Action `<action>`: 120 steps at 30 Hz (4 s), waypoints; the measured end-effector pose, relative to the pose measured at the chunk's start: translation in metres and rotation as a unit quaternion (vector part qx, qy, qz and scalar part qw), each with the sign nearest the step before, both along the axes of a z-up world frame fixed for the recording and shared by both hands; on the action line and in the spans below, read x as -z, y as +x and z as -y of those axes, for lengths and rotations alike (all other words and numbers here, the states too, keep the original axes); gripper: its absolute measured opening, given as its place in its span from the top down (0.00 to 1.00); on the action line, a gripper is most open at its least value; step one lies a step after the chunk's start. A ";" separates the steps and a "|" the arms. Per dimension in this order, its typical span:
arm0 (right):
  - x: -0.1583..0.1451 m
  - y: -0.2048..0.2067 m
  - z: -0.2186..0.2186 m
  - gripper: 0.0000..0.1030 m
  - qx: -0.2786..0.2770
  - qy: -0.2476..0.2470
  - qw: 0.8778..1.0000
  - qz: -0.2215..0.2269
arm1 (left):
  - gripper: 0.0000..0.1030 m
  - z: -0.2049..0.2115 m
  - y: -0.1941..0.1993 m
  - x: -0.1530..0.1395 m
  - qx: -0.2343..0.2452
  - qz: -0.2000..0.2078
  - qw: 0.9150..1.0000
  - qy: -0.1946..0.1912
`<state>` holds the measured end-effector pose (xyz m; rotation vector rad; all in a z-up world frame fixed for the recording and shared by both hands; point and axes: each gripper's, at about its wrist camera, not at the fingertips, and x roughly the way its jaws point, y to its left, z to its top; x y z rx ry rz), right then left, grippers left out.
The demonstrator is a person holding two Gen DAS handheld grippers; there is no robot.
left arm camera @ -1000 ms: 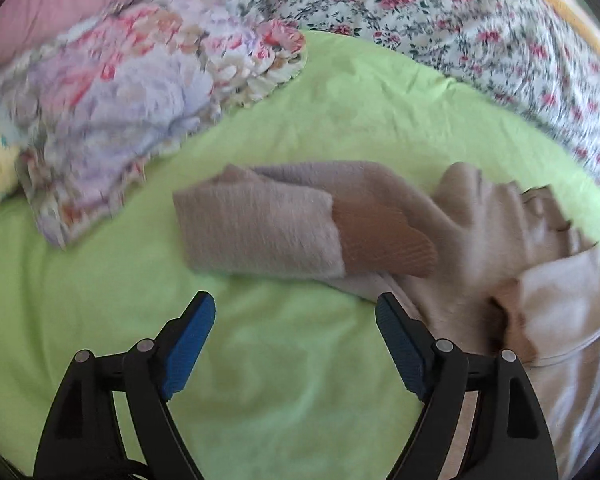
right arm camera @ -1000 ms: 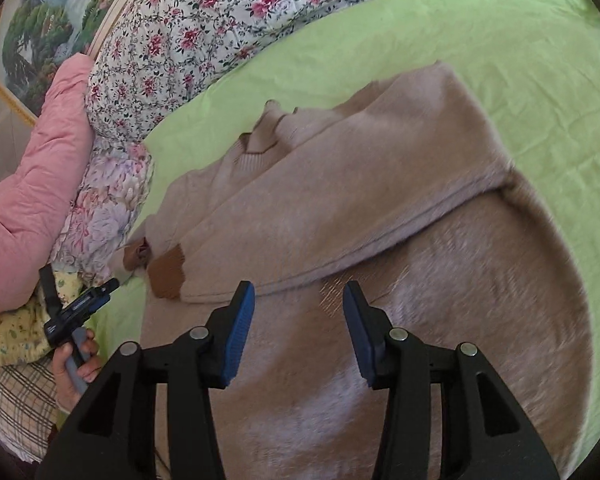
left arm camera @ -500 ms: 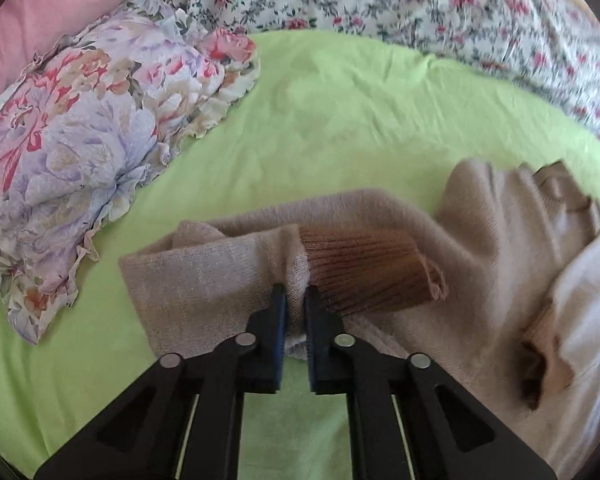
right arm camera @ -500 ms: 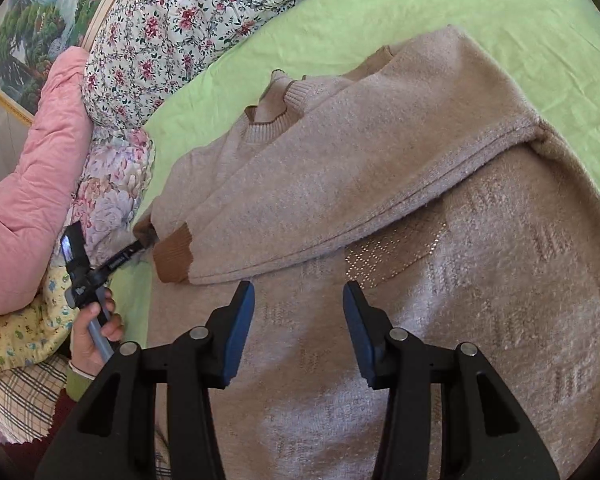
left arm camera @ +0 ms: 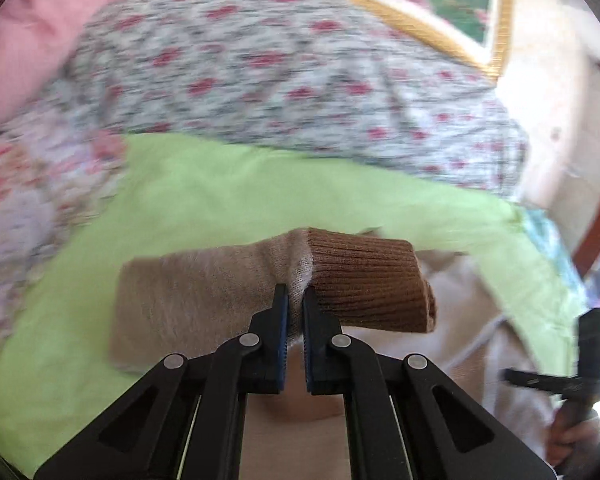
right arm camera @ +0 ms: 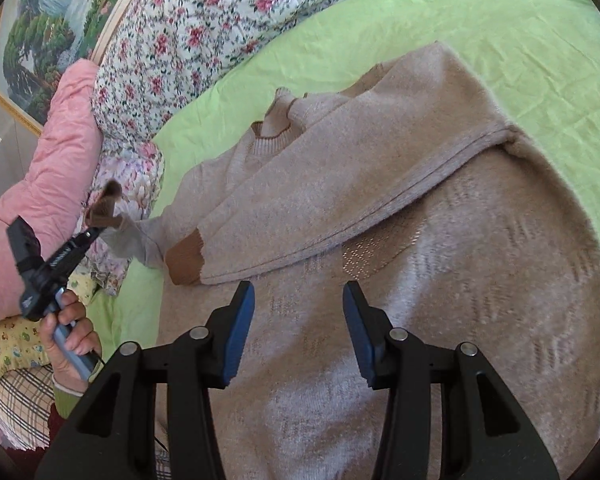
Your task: Fold small clothes
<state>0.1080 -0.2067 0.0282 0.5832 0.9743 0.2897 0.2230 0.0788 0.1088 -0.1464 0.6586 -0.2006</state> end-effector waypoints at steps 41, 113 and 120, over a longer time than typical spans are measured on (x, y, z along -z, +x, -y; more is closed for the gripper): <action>0.029 0.088 0.012 0.45 -0.042 -0.143 0.988 0.029 | 0.48 -0.049 -0.001 0.135 -0.125 -0.154 0.978 0.065; 0.007 0.241 -0.199 0.32 -0.275 0.124 0.954 -0.008 | 0.38 -0.063 -0.027 0.124 -0.155 -0.105 0.982 -0.017; 0.009 0.122 -0.175 0.41 -0.321 0.113 0.940 0.017 | 0.38 -0.049 -0.007 0.124 -0.166 -0.107 0.980 0.034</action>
